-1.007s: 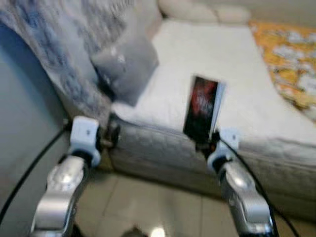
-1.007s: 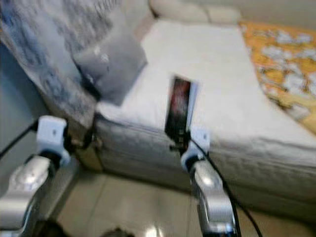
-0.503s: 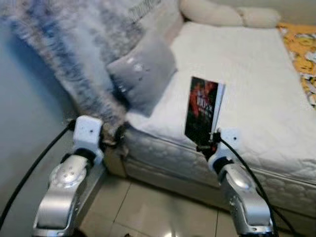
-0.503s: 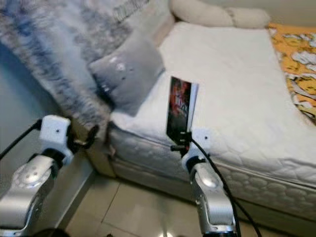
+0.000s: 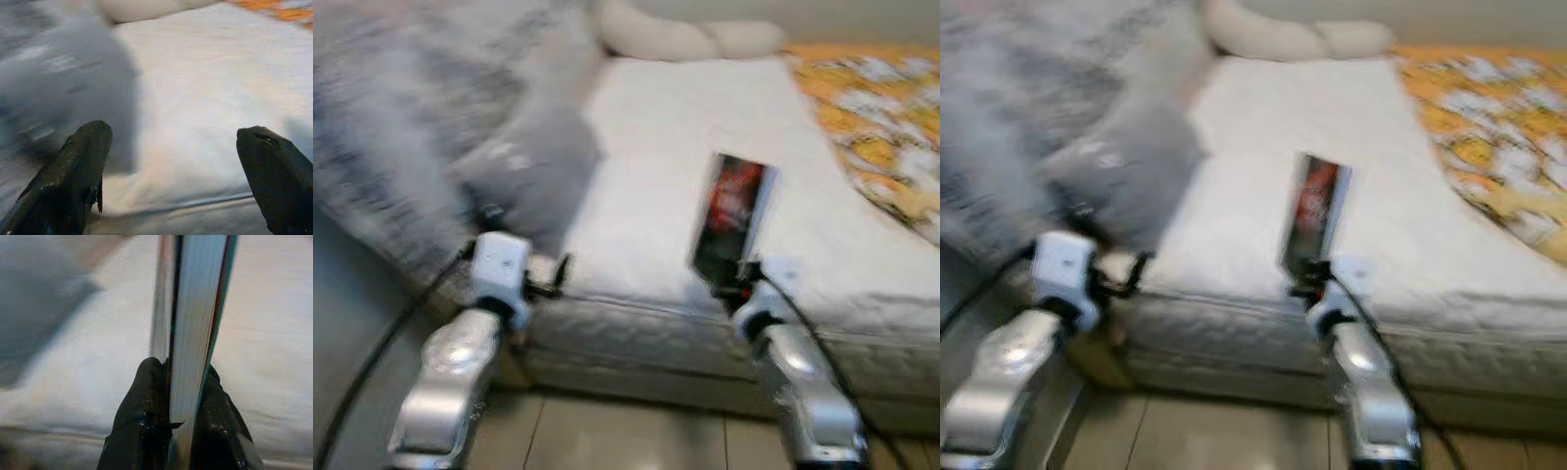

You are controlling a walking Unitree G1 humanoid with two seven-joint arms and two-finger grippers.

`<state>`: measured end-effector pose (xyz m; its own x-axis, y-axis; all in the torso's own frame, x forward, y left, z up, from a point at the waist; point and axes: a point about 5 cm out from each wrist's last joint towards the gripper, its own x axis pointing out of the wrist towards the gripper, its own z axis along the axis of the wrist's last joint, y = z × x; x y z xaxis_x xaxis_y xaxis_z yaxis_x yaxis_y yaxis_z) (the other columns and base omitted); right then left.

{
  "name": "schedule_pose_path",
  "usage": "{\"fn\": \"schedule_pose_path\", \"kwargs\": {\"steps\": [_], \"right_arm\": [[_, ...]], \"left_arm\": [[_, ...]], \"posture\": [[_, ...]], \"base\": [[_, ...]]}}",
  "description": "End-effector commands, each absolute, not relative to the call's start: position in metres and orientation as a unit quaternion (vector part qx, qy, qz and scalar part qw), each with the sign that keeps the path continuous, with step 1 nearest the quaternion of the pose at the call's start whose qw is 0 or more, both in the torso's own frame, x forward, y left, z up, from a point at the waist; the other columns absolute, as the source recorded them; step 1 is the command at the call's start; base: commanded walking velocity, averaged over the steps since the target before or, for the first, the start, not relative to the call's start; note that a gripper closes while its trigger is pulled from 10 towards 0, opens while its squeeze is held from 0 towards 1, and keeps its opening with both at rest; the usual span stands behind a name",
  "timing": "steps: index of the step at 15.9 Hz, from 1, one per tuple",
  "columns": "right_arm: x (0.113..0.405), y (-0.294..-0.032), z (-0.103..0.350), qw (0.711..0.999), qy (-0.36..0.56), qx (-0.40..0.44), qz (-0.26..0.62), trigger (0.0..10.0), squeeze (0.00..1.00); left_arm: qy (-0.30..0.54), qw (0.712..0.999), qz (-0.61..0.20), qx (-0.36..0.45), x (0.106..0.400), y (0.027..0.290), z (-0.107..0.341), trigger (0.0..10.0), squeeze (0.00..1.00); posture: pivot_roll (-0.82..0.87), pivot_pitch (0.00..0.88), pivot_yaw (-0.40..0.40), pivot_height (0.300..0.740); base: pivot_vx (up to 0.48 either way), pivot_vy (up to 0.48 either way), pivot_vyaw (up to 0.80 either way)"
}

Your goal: Clean up the room

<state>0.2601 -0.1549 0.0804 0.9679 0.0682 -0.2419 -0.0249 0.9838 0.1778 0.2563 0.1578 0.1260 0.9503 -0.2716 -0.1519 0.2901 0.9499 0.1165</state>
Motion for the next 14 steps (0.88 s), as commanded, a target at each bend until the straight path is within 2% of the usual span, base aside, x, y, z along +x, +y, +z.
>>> {"fn": "schedule_pose_path", "kwargs": {"steps": [1,9,14], "right_arm": [[0.265,-0.149,0.093,0.991,0.095,0.087,0.033,10.0,0.00],[0.271,-0.145,0.100,0.992,0.084,0.059,0.071,10.0,0.00],[0.273,-0.142,0.100,0.991,0.087,0.052,0.087,10.0,0.00]], "left_arm": [[0.068,0.986,-0.129,0.077,0.257,0.167,0.127,10.0,0.14],[0.071,0.994,-0.082,0.031,0.257,0.175,0.122,10.0,0.15],[0.076,0.994,-0.074,0.035,0.252,0.177,0.119,10.0,0.15]], "posture": [[0.02,0.000,0.034,0.740],[0.02,0.000,0.013,0.740],[0.03,0.000,-0.004,0.740]], "base": [[0.292,0.000,0.00],[0.294,0.000,0.00],[0.299,0.000,0.00]]}}
